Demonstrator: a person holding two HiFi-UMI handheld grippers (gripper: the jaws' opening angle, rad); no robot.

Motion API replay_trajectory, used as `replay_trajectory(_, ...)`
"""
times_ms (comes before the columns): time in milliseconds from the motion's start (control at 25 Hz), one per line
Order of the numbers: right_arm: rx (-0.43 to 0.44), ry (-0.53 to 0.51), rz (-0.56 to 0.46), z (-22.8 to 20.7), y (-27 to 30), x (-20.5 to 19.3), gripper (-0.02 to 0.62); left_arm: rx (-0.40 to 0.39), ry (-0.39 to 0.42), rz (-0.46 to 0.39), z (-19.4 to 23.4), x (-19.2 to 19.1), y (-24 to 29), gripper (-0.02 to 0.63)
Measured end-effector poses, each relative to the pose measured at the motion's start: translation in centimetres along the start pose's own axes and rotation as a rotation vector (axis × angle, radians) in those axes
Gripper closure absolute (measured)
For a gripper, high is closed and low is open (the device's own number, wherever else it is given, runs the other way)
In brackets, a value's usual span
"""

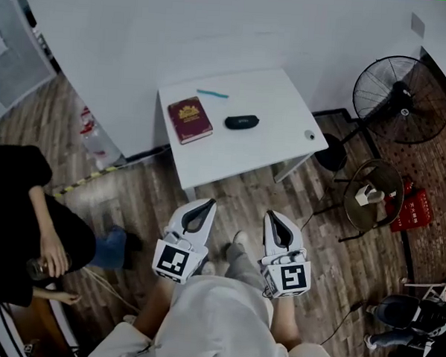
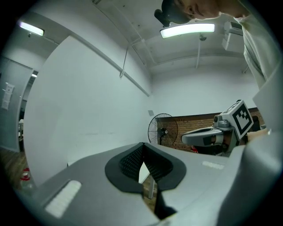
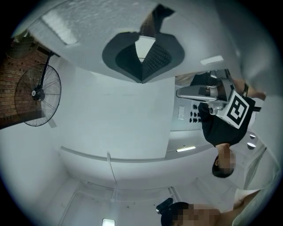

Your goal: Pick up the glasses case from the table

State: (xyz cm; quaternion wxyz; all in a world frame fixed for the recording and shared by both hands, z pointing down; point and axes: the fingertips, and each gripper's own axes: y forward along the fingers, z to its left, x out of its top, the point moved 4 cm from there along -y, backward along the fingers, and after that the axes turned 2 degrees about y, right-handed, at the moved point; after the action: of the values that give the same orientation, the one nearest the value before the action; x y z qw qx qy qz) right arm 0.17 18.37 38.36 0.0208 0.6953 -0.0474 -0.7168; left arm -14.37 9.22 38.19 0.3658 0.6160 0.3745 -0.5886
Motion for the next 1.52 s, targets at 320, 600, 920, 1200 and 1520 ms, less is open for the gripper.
replay_trajectory(320, 0.023, 0.007, -0.004, -3.1, 4.6, -0.4, 0.592, 0.003, 0.017, 0.007, 1.8, -1.0, 4.8, 0.586)
replay_trajectory(600, 0.065, 0.023, 0.005, -8.3, 9.4, -0.3, 0.592, 0.034, 0.015, 0.006, 3.6, -0.2, 11.0, 0.587)
replay_trajectory(920, 0.177, 0.039, 0.027, -14.1, 16.0, -0.6, 0.592, 0.104, 0.008, 0.049, 5.9, -0.6, 18.0, 0.586)
replay_trajectory(1200, 0.271, 0.020, 0.052, -18.1, 20.9, -1.5, 0.592, 0.159, 0.008, 0.079, 7.6, -1.7, 23.3, 0.586)
replay_trajectory(1520, 0.361, 0.007, 0.103, -20.5, 25.9, -3.5, 0.570, 0.196, -0.031, 0.130, 9.2, -4.0, 27.4, 0.586)
